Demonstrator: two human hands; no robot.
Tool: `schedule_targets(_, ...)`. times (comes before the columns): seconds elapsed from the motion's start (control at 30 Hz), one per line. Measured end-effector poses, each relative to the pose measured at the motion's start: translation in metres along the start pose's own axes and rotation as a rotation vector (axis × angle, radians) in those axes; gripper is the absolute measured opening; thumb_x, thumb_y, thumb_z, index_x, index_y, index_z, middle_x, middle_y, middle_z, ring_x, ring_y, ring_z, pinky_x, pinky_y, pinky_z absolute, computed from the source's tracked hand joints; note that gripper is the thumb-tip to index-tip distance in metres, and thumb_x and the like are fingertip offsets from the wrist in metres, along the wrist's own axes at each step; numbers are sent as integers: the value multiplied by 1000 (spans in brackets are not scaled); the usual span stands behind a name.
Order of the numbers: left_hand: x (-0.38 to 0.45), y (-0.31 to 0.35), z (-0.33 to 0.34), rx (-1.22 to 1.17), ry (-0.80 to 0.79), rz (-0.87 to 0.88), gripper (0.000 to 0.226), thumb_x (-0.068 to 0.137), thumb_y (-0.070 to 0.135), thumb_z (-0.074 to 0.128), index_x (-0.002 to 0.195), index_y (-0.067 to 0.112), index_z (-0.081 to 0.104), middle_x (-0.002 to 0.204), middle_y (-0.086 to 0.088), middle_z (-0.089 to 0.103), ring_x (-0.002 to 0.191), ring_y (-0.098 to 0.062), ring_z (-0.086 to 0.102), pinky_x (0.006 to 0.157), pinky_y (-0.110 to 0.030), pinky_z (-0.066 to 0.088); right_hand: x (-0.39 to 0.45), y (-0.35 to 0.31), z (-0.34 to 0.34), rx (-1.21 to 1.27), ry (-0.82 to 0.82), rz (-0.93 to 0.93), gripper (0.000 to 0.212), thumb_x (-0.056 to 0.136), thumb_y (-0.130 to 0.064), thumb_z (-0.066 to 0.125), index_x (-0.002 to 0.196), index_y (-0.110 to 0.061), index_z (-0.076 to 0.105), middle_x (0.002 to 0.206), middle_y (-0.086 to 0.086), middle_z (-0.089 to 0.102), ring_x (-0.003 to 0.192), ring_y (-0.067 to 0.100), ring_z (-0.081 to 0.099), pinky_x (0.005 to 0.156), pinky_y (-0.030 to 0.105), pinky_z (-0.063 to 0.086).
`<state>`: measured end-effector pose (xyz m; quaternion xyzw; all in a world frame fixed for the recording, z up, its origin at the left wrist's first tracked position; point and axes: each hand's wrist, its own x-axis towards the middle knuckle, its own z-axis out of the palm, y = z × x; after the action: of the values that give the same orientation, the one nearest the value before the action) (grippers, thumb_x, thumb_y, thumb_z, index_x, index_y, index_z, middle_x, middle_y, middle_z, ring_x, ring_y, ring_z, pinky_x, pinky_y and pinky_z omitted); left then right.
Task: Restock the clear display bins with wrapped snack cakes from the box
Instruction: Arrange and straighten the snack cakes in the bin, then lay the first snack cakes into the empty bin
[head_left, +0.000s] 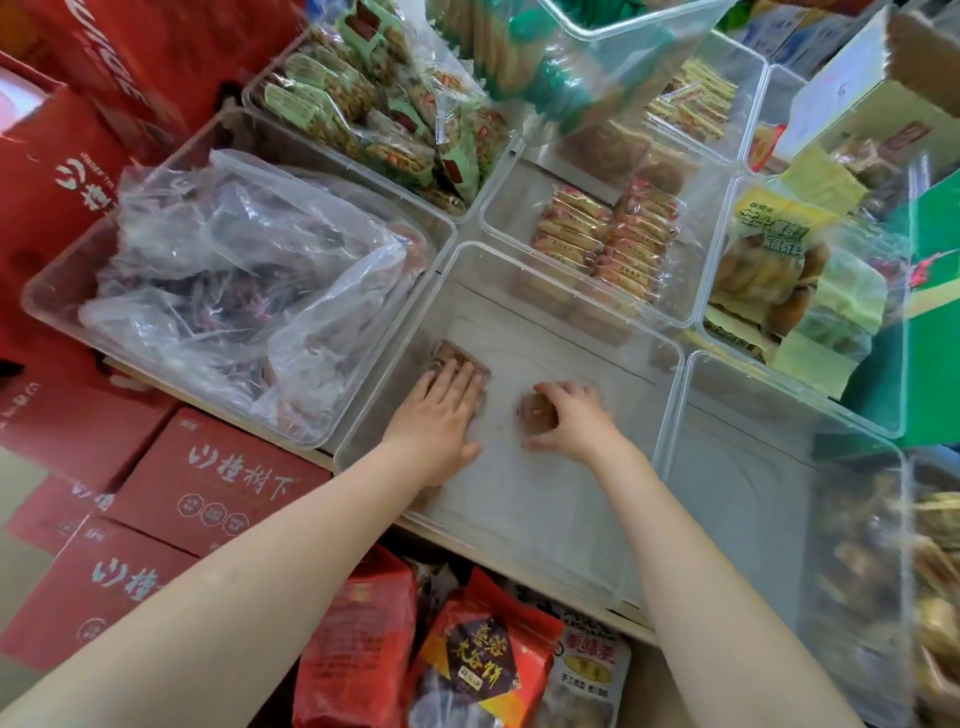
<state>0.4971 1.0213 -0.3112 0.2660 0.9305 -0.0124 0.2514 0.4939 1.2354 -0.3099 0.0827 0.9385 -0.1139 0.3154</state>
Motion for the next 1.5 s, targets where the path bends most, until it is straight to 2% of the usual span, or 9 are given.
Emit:
schedule_targets(0.13, 3, 2, 3, 25, -34, -10, 85, 102, 55, 27, 157, 9, -18, 166, -12, -22, 153, -27, -21, 124, -42, -11, 3, 0, 4, -234, 141, 42, 49, 89, -29, 65, 133, -13, 51, 134, 13, 50, 128, 34, 40, 99, 43, 41)
schedule_targets(0.23, 3, 1, 4, 31, -41, -18, 87, 101, 57, 27, 155, 9, -22, 164, -12, -26, 152, -27, -24, 124, -42, -13, 11, -11, -8, 11, 229, 158, 66, 81, -49, 75, 127, -7, 53, 128, 17, 50, 121, 39, 46, 97, 43, 42)
schedule_targets(0.37, 2, 1, 3, -8, -55, -27, 89, 101, 60, 28, 155, 10, -22, 163, -11, -28, 151, -25, -27, 122, -40, -17, 27, -26, -22, 311, 273, 150, 59, 81, -33, 81, 119, -7, 45, 115, 18, 61, 106, 37, 60, 76, 37, 43)
schedule_targets(0.6, 3, 1, 1, -100, -3, -67, 91, 99, 56, 38, 159, 13, -15, 164, -13, -28, 151, -26, -27, 124, -39, -12, 42, -76, -16, 414, 240, -148, 44, 89, 1, 57, 132, -5, 59, 129, 21, 54, 120, 37, 54, 100, 29, 36)
schedule_targets(0.73, -6, 0, -1, -180, -13, -94, 95, 98, 59, 42, 159, 12, -13, 162, -17, -29, 151, -30, -25, 125, -41, -5, 35, -94, -7, 492, 207, -195, 43, 93, -4, 52, 135, -5, 59, 133, 20, 54, 124, 32, 52, 104, 25, 35)
schedule_targets(1.03, -25, 1, -7, -233, -63, -100, 92, 98, 51, 46, 160, 9, -9, 164, -16, -24, 153, -30, -21, 125, -42, 3, 25, -96, 10, 252, 159, -134, 56, 102, -24, 39, 156, -34, 26, 145, 20, 38, 128, 43, 44, 109, 49, 38)
schedule_targets(1.27, -77, 3, -34, -442, 134, -33, 49, 98, 35, 51, 137, 5, 52, 151, -11, 42, 144, -28, 33, 113, -42, 35, -49, -67, -4, 313, 183, -133, 45, 102, -18, 49, 147, -16, 48, 142, 18, 44, 133, 32, 44, 105, 30, 33)
schedule_targets(1.43, -142, 58, -41, -611, 391, 2, 59, 84, 47, 36, 114, 12, 73, 118, -3, 69, 114, -26, 61, 93, -39, 51, -171, -17, -18, 456, 364, -247, 21, 97, -13, 59, 112, -13, 74, 109, 3, 67, 102, 17, 61, 94, 21, 40)
schedule_targets(1.5, -163, 103, -48, -664, 379, 33, 38, 91, 36, 48, 110, 17, 75, 108, 1, 71, 104, -21, 63, 88, -34, 49, -239, 18, -27, 471, 460, -258, 16, 95, -16, 63, 105, -19, 75, 92, -11, 63, 79, 4, 59, 79, 15, 44)
